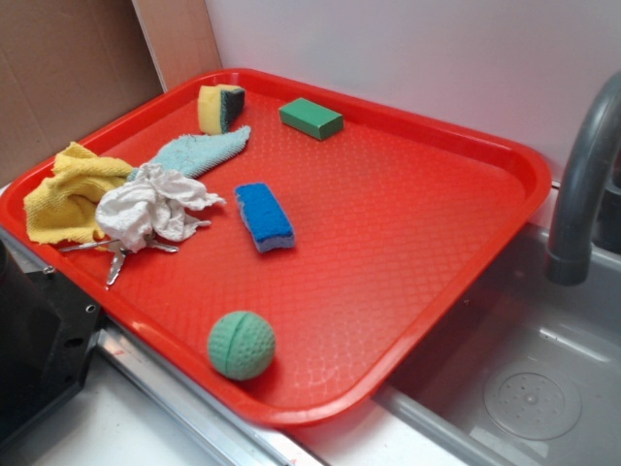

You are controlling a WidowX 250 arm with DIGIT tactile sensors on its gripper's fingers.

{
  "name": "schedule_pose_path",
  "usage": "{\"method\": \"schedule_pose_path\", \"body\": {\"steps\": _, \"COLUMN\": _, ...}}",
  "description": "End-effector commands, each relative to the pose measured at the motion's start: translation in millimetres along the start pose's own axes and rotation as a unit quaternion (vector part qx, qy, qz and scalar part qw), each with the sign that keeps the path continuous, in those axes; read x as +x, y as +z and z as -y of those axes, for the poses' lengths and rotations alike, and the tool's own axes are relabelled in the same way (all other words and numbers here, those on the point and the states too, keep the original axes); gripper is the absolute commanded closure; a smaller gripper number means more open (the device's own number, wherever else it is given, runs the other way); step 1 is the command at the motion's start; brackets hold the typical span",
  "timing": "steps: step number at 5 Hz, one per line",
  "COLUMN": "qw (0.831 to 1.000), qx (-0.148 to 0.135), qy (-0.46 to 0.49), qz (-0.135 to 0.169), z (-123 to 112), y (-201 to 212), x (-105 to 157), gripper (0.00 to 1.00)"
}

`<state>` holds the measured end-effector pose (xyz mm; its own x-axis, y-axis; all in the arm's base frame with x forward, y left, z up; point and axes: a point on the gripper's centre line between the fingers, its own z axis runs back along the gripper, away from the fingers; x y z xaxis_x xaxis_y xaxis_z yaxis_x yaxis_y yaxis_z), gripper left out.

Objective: Grab the green sponge.

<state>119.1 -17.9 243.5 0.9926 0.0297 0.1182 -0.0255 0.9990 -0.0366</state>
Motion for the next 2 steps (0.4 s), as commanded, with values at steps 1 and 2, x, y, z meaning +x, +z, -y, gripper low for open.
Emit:
{"method": "schedule_pose_path", "body": {"steps": 1, "qw": 1.0, "qx": 0.0, "qy": 0.0, "qz": 0.0, "z": 0.0, "y": 0.0, "x": 0.0, "gripper": 0.0}}
{"method": "schedule_pose_path", "body": {"steps": 2, "qw": 0.992, "qx": 0.017, "qy": 0.124, "qz": -0.024, "z": -51.1, "y": -51.1, "x": 21.7, "gripper": 0.0}}
